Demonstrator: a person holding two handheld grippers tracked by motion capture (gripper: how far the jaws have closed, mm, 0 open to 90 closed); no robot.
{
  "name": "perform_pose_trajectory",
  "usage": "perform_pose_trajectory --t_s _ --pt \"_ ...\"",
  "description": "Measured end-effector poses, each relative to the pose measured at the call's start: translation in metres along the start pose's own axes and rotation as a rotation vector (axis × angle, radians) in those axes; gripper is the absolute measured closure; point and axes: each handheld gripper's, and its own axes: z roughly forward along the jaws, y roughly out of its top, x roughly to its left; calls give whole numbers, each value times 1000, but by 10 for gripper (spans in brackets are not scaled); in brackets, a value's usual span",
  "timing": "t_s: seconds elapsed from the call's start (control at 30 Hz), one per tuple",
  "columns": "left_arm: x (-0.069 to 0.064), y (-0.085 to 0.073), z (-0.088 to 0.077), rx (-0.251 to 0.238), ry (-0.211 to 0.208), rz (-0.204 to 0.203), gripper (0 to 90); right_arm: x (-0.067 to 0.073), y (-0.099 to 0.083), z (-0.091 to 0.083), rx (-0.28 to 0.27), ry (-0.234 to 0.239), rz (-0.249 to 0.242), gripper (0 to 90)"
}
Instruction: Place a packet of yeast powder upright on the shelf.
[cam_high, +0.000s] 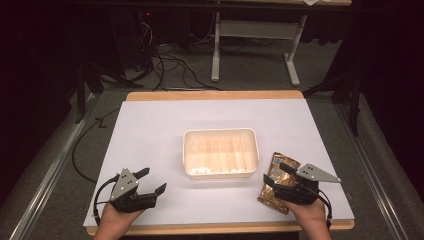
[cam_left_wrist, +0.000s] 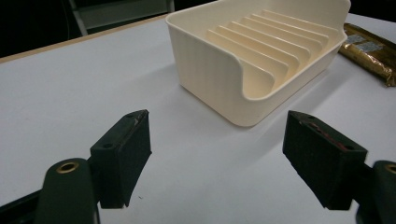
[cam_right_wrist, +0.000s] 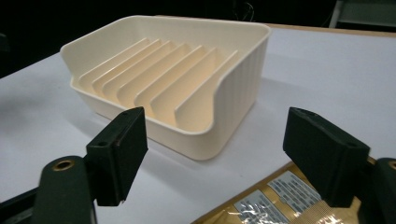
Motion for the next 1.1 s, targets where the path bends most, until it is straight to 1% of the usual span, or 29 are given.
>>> perform_pose_trajectory --t_s 0.03,0.07,0.13,0.17,0.23,0.27,0.3,0.4,0.47,0.5,0.53,0.6,0.67,0.7,0.73,0.8,0.83,0.87,0.9,0.93,0.97,1.0,1.03,1.1 --pt "2 0 0 -2 -2 -9 237 0 0 0 0 0 0 248" --pt "4 1 0 -4 -3 -21 246 -4 -1 -3 -16 -21 14 269" --pt "7 1 -1 -8 -9 -55 251 -7 -1 -4 -23 -29 18 276" --pt "9 2 -1 -7 -19 -73 257 -9 0 -6 -31 -31 30 288" --pt "10 4 0 1 -30 -85 264 -12 0 -10 -44 -39 38 305" --pt "10 5 1 4 -28 -78 263 -13 -1 -12 -50 -48 34 317" --pt "9 6 1 8 -17 -64 263 -13 -1 -14 -54 -52 35 327" --pt "7 8 3 5 3 -50 261 -16 -3 -22 -59 -67 26 351" --pt "7 8 4 13 15 -40 259 -18 -4 -27 -62 -82 32 359" --pt "7 8 5 13 27 -35 244 -20 -8 -33 -63 -100 40 389" --pt "7 7 5 13 31 -29 244 -20 -8 -33 -63 -100 40 389" --pt "8 7 5 13 42 -25 234 -23 -12 -38 -47 -120 44 400" --pt "9 8 7 4 47 -41 235 -27 -14 -40 -30 -139 50 417" --pt "9 8 9 0 46 -50 243 -29 -16 -41 -21 -150 55 438" --pt "9 8 10 -1 45 -50 245 -33 -18 -43 -9 -161 61 467" --pt "8 8 13 -3 49 -40 249 -39 -22 -45 14 -191 79 473" --pt "8 9 15 -4 46 -30 252 -43 -24 -46 28 -199 95 494" --pt "7 9 16 -8 42 -23 252 -47 -27 -48 46 -204 113 520" --pt "5 10 17 -18 41 -16 252 -54 -31 -49 72 -215 139 586" --pt "5 10 17 -18 41 -16 252 -54 -31 -49 72 -215 139 586" --pt "4 11 18 -19 41 -11 252 -57 -34 -49 89 -221 141 622" --pt "3 11 19 -21 41 -9 252 -59 -37 -49 117 -225 147 657" --pt "3 11 19 -23 42 -4 252 -61 -41 -47 170 -231 158 738" --pt "2 12 20 -31 47 -4 252 -60 -44 -45 205 -235 150 796"
